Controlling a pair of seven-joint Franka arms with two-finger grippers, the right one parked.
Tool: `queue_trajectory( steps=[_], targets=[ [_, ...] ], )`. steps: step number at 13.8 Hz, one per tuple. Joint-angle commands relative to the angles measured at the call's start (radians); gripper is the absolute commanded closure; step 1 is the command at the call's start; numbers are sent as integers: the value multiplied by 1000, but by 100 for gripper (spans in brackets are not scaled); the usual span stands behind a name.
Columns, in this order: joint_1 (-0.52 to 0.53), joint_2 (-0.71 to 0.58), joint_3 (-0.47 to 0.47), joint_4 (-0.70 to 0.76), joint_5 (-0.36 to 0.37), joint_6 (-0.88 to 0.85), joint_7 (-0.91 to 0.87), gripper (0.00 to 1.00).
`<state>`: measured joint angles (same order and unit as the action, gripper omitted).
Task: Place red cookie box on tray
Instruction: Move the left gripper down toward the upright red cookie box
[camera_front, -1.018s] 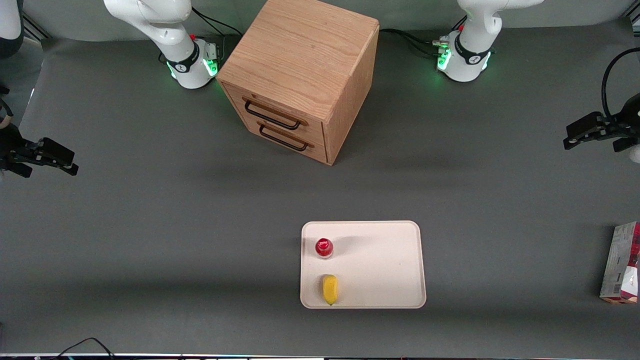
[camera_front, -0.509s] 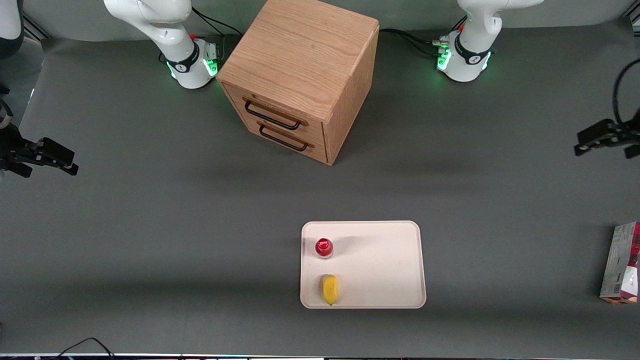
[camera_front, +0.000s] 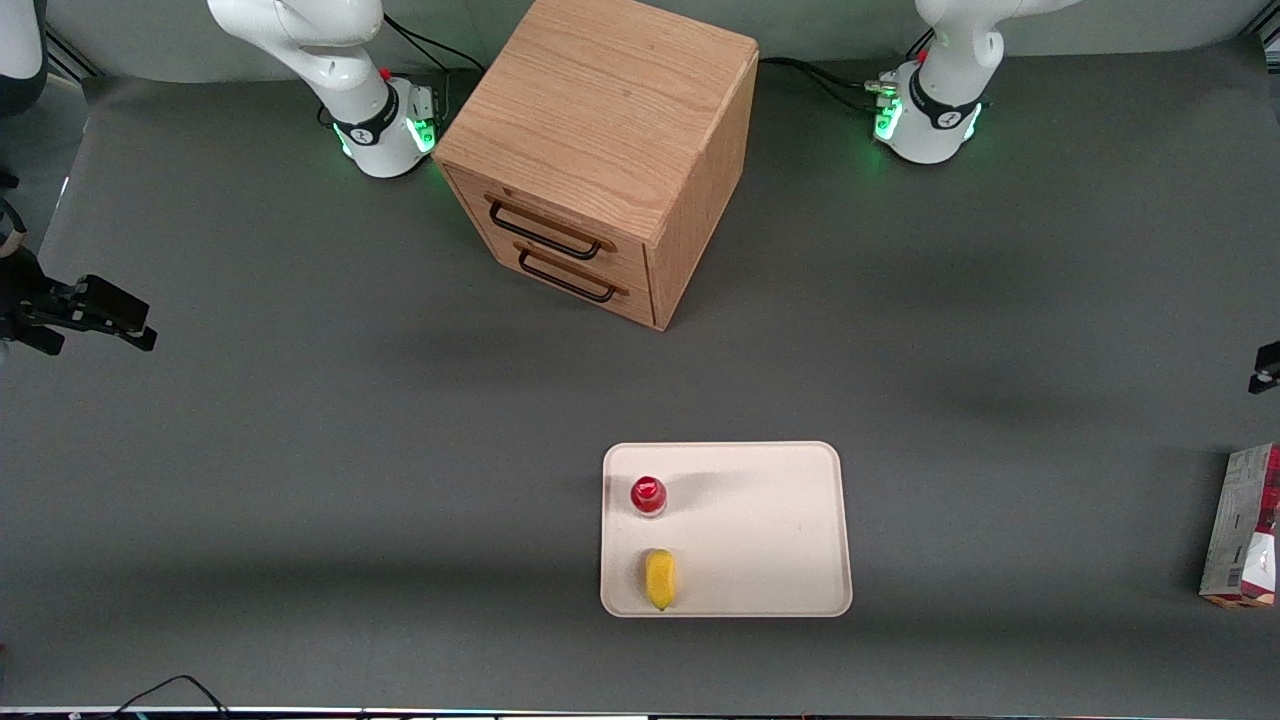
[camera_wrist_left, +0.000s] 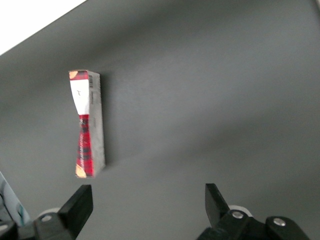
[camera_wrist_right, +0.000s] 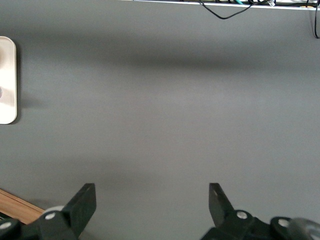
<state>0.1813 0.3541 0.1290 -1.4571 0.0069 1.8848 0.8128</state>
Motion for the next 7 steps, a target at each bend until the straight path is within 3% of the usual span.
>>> queue_trajectory(
  steps=[1, 4, 7],
  targets=[
    [30, 124, 3, 30, 4, 135, 84, 0],
    [96, 264, 3, 30, -11, 343, 211, 0],
    [153, 362, 1, 55, -30, 415, 227, 0]
  ],
)
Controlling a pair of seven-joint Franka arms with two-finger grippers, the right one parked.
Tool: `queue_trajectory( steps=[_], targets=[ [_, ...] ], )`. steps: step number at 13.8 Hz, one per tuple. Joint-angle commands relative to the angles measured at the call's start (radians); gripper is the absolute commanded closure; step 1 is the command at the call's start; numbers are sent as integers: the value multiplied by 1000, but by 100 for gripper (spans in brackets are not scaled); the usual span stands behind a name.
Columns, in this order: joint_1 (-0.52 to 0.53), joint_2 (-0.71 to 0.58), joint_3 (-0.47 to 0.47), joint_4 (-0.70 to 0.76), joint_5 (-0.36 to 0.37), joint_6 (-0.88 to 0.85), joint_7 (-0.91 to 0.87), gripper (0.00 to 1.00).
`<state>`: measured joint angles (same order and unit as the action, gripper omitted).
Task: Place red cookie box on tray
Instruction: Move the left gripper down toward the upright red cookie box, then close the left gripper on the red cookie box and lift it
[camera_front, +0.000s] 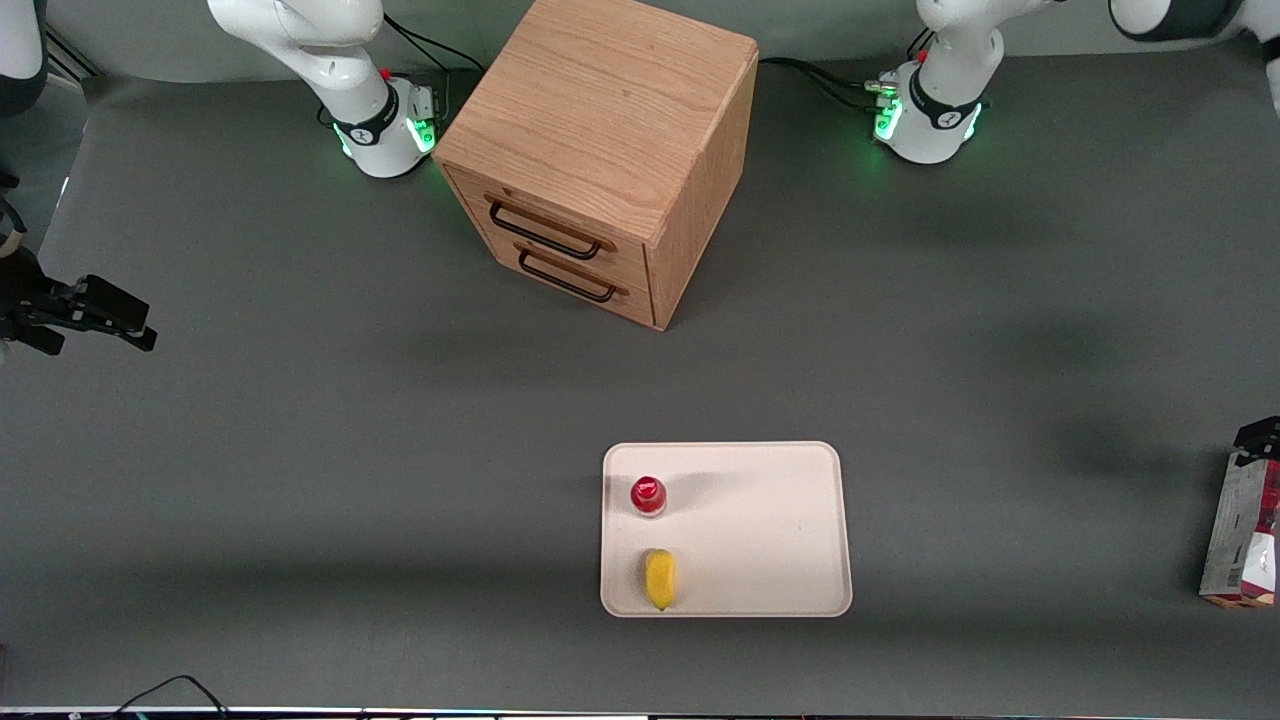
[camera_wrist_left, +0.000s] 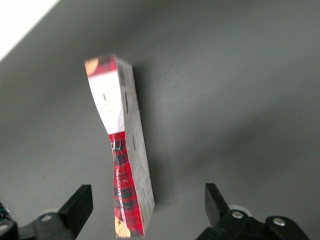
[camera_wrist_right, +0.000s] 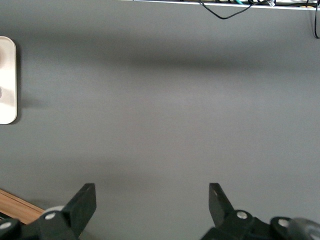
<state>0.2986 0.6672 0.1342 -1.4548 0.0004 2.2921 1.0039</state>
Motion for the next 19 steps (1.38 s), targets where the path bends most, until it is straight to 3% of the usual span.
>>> queue_trajectory(
  steps=[1, 6, 10, 11, 16, 17, 19],
  targets=[
    [45, 70, -4, 63, -25, 7, 39, 0],
    [59, 144, -10, 66, -77, 73, 42, 0],
    [57, 183, -28, 82, -77, 145, 44, 0],
    [57, 186, -28, 86, -77, 147, 42, 4],
    [53, 215, -35, 109, -77, 201, 36, 50],
    [54, 221, -35, 117, -77, 207, 36, 63],
    [51, 221, -35, 123, -77, 214, 39, 99]
  ],
)
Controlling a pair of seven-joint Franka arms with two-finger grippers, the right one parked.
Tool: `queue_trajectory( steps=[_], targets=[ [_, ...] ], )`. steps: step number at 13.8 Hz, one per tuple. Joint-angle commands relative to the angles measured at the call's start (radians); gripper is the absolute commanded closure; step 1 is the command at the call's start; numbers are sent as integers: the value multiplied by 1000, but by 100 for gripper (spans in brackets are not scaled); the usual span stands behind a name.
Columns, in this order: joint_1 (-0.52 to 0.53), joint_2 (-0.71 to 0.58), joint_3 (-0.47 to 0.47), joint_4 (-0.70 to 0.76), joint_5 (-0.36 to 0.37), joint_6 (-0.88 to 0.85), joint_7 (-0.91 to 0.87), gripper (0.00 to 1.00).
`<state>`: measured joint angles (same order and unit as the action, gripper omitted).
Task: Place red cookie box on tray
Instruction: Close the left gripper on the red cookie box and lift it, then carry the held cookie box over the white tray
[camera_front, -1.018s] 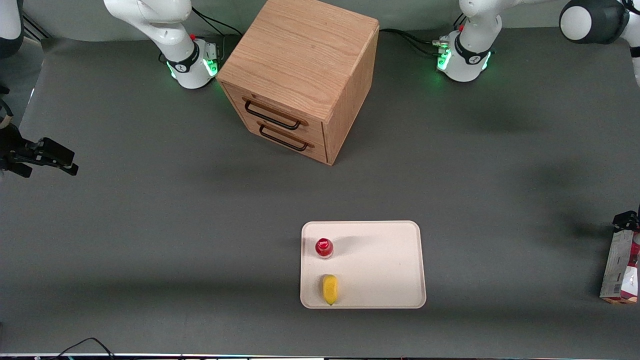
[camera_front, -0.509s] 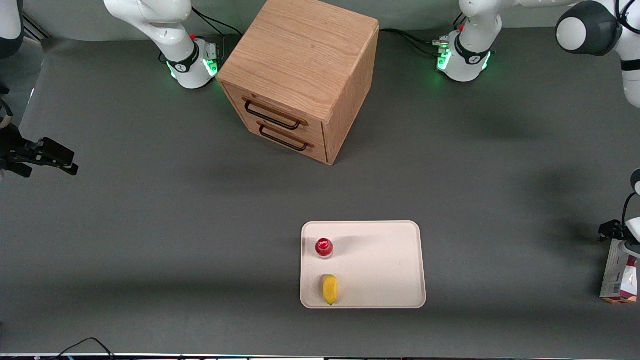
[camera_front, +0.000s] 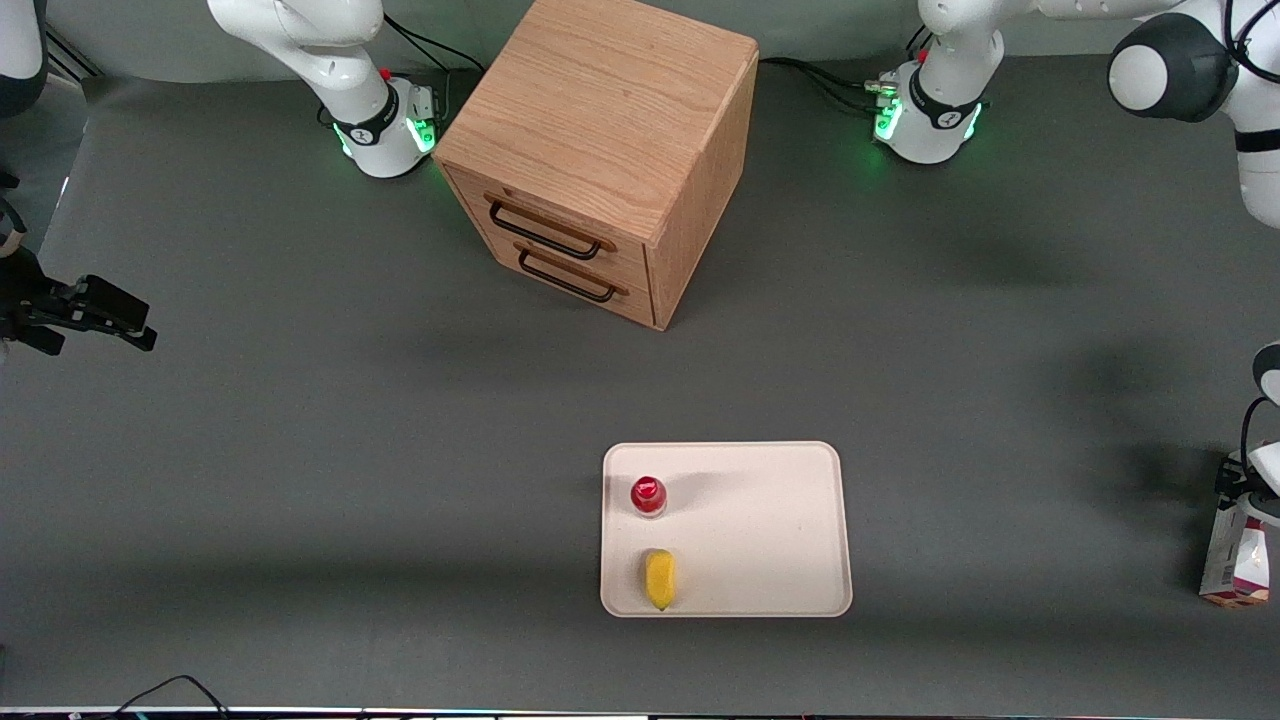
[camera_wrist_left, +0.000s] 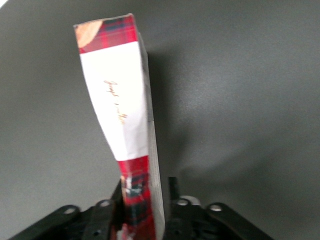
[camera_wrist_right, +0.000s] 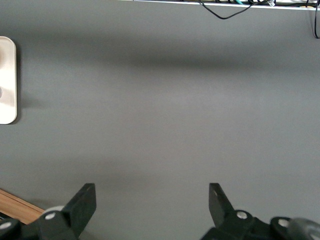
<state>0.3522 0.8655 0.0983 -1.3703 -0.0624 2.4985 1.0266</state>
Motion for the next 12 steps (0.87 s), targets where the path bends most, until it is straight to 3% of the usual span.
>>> queue_trajectory(
  steps=[1, 6, 12],
  targets=[
    [-2, 24, 1, 39, -14, 8, 17, 100],
    [-15, -9, -2, 98, -19, -99, 0, 100],
    [-88, -236, -38, 99, 2, -490, -400, 100]
  ],
)
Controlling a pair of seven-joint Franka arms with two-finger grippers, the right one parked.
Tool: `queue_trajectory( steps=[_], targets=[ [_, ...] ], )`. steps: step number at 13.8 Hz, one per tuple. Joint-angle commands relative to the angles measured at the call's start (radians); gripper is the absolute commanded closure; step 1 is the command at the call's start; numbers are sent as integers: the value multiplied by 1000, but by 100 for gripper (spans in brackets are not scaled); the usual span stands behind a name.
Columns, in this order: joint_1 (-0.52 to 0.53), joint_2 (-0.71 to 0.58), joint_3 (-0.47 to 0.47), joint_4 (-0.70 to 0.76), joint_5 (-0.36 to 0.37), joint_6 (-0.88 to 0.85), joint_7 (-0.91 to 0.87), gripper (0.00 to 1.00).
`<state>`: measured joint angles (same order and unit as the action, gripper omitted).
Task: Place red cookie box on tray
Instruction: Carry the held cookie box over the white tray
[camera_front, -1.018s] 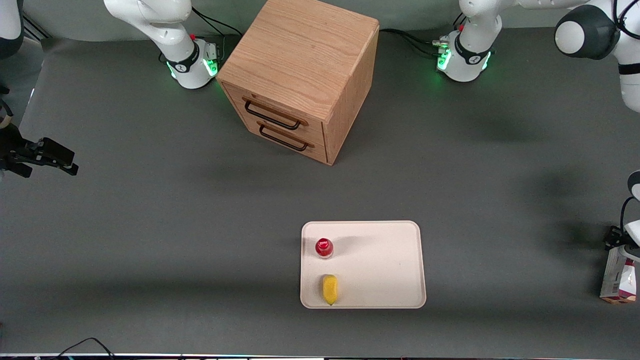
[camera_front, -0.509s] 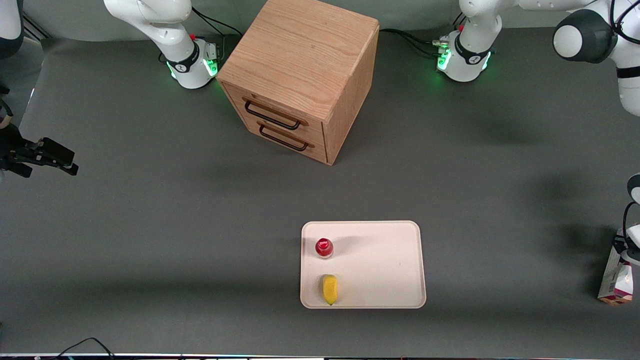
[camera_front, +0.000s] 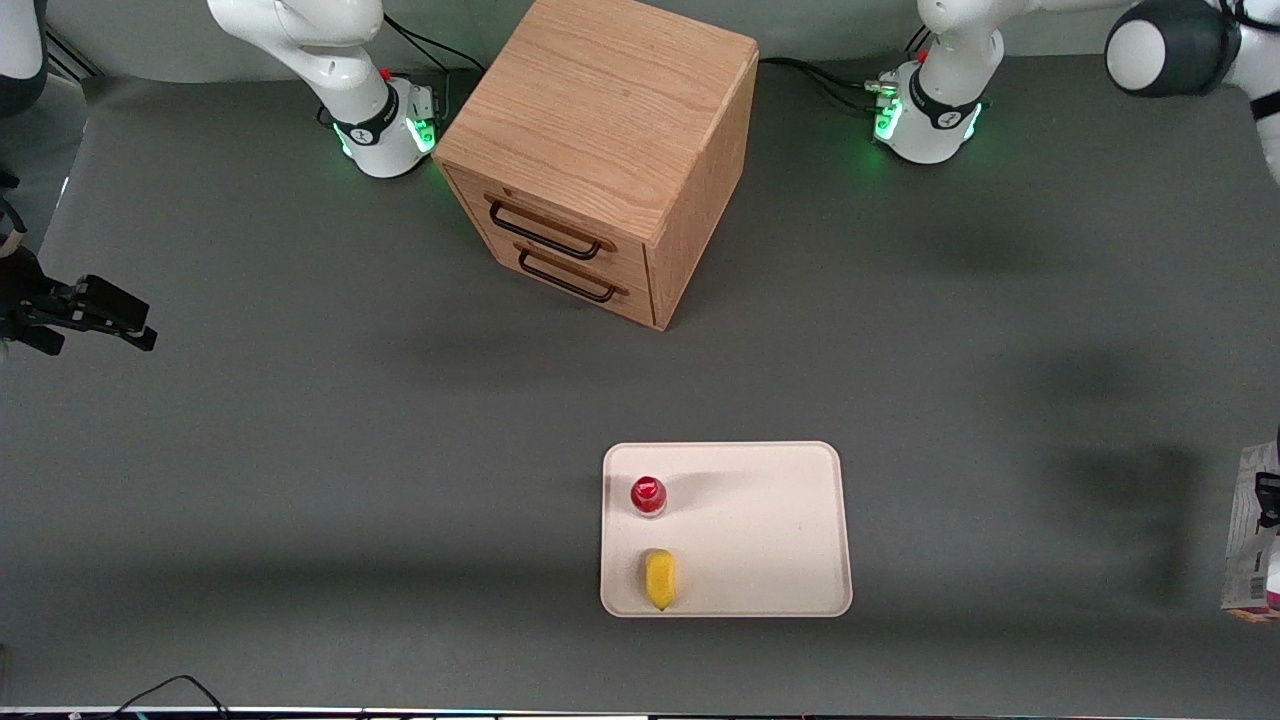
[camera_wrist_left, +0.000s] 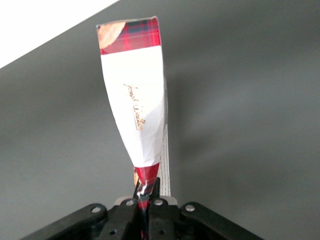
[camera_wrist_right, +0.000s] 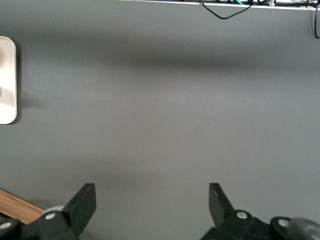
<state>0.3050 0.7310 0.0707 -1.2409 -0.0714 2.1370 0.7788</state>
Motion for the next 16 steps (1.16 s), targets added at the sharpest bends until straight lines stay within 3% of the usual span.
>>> queue_trajectory(
  steps=[1, 3, 7, 10, 13, 16],
  targets=[
    [-59, -132, -23, -31, 25, -185, -244, 100],
    [-76, -183, -98, -32, 70, -285, -445, 100],
    [-113, -232, -361, -45, 226, -423, -964, 100],
    [-176, -220, -454, -90, 246, -382, -1209, 100],
    [-237, -202, -506, -169, 268, -237, -1328, 100],
    [-303, -138, -515, -181, 379, -168, -1334, 100]
  ],
)
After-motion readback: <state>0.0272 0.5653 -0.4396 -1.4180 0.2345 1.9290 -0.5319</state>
